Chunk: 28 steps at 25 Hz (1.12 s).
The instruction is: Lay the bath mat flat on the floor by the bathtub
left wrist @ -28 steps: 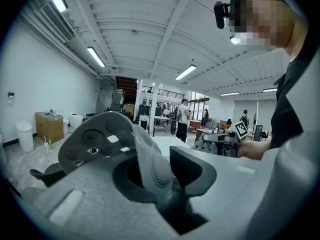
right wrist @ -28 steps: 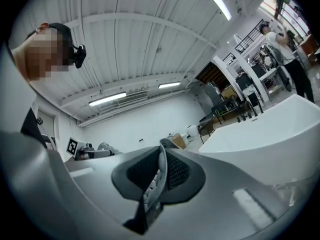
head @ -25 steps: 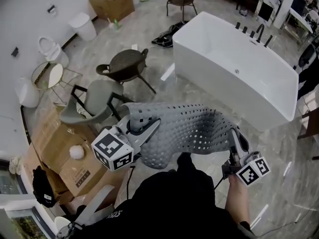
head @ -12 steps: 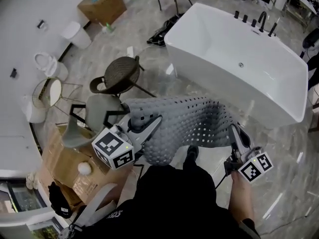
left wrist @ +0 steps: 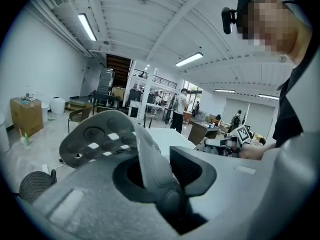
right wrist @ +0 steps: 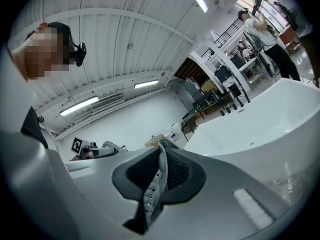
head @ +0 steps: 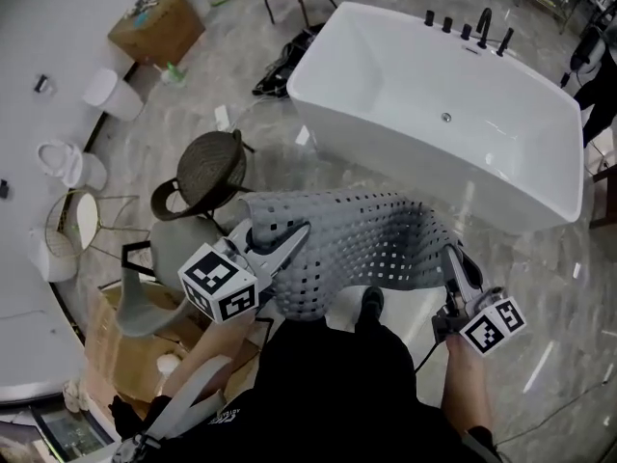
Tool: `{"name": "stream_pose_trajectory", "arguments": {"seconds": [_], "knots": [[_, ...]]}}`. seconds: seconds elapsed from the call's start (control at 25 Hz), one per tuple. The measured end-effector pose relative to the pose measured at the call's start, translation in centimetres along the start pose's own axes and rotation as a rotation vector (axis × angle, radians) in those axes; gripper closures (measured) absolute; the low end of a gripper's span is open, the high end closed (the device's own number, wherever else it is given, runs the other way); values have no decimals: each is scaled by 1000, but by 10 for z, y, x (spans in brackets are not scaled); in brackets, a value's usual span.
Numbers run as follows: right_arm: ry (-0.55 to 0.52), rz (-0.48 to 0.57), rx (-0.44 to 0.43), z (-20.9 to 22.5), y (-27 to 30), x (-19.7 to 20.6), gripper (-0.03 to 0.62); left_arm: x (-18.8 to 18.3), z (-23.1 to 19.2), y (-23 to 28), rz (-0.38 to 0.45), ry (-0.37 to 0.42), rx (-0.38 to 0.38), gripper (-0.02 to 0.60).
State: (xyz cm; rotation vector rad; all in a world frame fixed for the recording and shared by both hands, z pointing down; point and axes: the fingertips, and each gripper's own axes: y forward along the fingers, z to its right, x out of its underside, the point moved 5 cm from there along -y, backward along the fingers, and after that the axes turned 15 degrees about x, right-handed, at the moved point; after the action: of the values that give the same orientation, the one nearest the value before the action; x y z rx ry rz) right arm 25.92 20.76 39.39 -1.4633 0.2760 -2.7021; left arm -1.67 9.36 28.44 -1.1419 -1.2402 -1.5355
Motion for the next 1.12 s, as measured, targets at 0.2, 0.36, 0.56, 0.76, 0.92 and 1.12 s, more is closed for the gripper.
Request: {"name": "stream_pose_trajectory", "arguments": {"seconds": [0.2, 0.36, 0.56, 0.76, 0.92, 1.12], "knots": [[56, 27, 96, -15, 42, 0, 577, -9, -63, -3, -29, 22, 68, 489], [138, 75, 173, -27, 75, 5, 577, -15, -120, -19, -56, 44, 109, 489], [206, 117, 266, -25, 97, 15, 577, -8, -176, -25, -84, 16, 155, 489], [272, 113, 319, -11, 116, 35, 577, 11, -214, -7, -109, -76, 215, 491], [328, 99, 345, 16, 134, 50, 577, 32, -235, 17, -131, -149, 243, 495], [349, 87, 347, 61, 161, 63, 577, 64, -259, 52, -156, -212, 234, 502]]}}
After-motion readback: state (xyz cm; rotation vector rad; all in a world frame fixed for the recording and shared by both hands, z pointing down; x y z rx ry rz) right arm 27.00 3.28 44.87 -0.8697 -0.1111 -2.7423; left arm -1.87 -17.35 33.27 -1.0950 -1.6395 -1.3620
